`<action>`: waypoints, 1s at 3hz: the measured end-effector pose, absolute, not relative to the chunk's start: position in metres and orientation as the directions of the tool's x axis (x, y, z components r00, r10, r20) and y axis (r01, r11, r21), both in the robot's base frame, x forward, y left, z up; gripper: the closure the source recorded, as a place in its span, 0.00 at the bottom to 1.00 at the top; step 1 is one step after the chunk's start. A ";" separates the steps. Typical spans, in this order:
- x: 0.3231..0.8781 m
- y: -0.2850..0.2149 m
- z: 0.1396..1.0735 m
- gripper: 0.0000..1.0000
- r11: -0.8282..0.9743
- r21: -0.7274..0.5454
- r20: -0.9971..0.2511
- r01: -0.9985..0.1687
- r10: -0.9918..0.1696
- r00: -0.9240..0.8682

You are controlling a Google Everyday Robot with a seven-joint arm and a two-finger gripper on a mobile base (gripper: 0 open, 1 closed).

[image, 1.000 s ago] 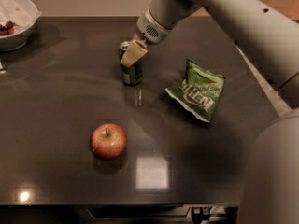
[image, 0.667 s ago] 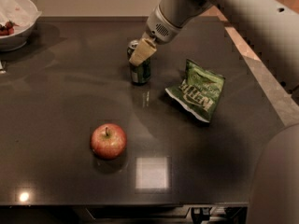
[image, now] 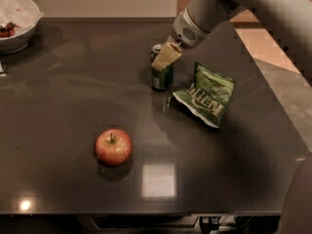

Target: Move green can near green jalapeno chip bag

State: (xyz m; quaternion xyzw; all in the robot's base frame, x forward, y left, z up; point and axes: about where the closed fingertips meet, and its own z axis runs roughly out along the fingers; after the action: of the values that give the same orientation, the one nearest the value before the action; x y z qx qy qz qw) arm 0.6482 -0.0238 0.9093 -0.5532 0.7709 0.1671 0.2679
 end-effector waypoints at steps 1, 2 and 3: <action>0.644 -0.041 0.903 0.84 0.355 -0.023 -0.594 -0.935 -0.757 -0.273; 0.642 -0.054 0.897 0.61 0.375 -0.009 -0.590 -0.927 -0.751 -0.298; 0.640 -0.063 0.894 0.36 0.393 -0.009 -0.592 -0.920 -0.743 -0.312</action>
Offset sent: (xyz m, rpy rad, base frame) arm -0.0104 -0.0521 -0.0164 0.0018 0.0434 -0.0793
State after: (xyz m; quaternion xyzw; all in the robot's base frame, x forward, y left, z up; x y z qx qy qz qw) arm 0.6397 -0.0630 0.8940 -0.5248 0.7921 0.1682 0.2623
